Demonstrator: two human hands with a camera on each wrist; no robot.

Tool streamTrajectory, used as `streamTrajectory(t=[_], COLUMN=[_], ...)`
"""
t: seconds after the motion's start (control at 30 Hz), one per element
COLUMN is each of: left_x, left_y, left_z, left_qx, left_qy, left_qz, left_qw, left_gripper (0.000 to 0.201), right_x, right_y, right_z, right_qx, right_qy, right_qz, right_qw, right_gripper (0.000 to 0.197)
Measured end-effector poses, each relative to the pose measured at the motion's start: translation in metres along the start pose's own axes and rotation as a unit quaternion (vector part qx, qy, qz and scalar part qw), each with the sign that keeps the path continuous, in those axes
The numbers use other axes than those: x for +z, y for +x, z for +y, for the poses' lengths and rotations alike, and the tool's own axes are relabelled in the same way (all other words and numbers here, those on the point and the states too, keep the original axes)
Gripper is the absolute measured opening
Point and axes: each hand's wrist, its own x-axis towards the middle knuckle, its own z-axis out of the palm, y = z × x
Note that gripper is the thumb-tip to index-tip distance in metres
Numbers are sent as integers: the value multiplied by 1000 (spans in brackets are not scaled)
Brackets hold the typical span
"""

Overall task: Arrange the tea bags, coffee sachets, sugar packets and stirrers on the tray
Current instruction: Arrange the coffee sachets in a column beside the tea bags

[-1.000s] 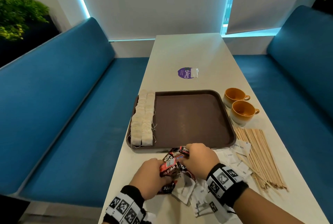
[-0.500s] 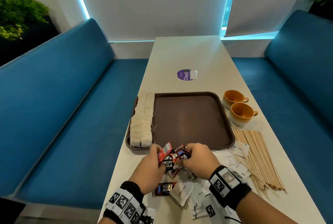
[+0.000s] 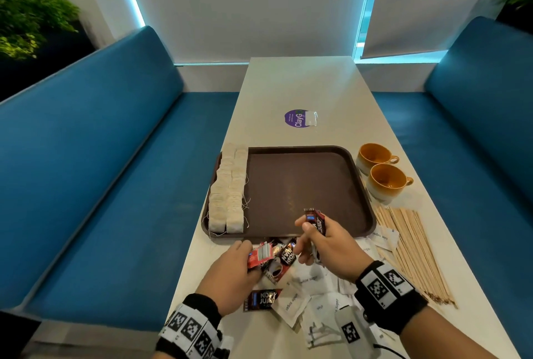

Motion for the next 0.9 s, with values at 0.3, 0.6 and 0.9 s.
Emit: streamTrajectory(t=[0.3,0.6,0.9], left_x=[-7,23,-5], left_y=[-29,-37,-40], left_z=[-9,2,-15], left_qx=[5,-53,-132], left_qy=[-61,57,55], left_qz=[-25,-34,-85], left_qw=[998,996,986], left_gripper=[36,41,34], right_x=[20,31,44], right_y=[12,34,32], right_z=[2,1,5], right_qx=[-73,-45,-68], right_qy=[-240,-501,-582], right_qz=[-42,-120,-134], right_qw=[967,856,799], right_gripper=[12,15,26])
